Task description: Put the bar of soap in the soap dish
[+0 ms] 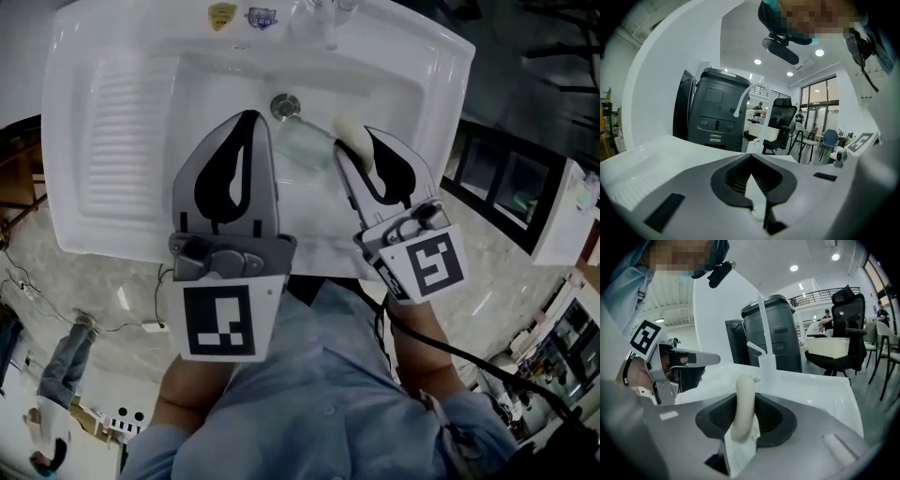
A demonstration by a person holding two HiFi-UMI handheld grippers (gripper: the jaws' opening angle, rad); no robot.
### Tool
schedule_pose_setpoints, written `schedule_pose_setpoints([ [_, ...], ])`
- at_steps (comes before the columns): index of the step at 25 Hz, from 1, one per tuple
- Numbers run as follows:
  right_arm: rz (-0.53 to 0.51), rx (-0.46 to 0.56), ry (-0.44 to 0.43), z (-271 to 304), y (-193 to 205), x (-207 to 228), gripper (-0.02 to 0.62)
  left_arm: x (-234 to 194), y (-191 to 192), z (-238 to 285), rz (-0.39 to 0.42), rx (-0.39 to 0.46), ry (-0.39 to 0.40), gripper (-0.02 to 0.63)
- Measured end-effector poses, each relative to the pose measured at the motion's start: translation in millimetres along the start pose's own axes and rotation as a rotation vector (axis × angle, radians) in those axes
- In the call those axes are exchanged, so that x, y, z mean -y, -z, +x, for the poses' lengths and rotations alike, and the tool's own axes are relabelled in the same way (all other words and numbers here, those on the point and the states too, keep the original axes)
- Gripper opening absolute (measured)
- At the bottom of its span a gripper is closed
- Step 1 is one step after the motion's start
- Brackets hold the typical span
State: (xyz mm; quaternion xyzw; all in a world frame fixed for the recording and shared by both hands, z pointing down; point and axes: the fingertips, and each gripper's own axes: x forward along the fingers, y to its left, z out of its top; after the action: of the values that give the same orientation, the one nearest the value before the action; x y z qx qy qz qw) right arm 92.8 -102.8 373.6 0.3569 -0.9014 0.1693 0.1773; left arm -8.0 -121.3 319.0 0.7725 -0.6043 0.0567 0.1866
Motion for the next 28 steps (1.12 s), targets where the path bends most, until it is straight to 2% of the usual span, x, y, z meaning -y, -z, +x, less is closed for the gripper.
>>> schedule_pose_setpoints([
  [6, -0.023, -0.068, -0.053, 11.4, 31.8, -5.4, 0.11, -3.7, 16.5, -3.0, -0.026, -0.001, -0.031, 0.005],
  [15, -0.041, -0.139, -0.096, 25.4, 58.8, -6.8, 0.11, -17.2, 24.1, -5.9, -0.076, 0.009, -0.074, 0.005],
  [21, -0.042, -0.215, -0.099, 39.3, 80.6, -4.3, 0.11, -26.1, 29.0, -4.0, -0.109, 0.011, -0.077, 0.005],
  [28, -0.047, -0.242, -0.151, 49.4, 95.2, -14.5, 0.11, -32.6, 28.9, -5.3, -0.152, 0.025, -0.086, 0.005],
])
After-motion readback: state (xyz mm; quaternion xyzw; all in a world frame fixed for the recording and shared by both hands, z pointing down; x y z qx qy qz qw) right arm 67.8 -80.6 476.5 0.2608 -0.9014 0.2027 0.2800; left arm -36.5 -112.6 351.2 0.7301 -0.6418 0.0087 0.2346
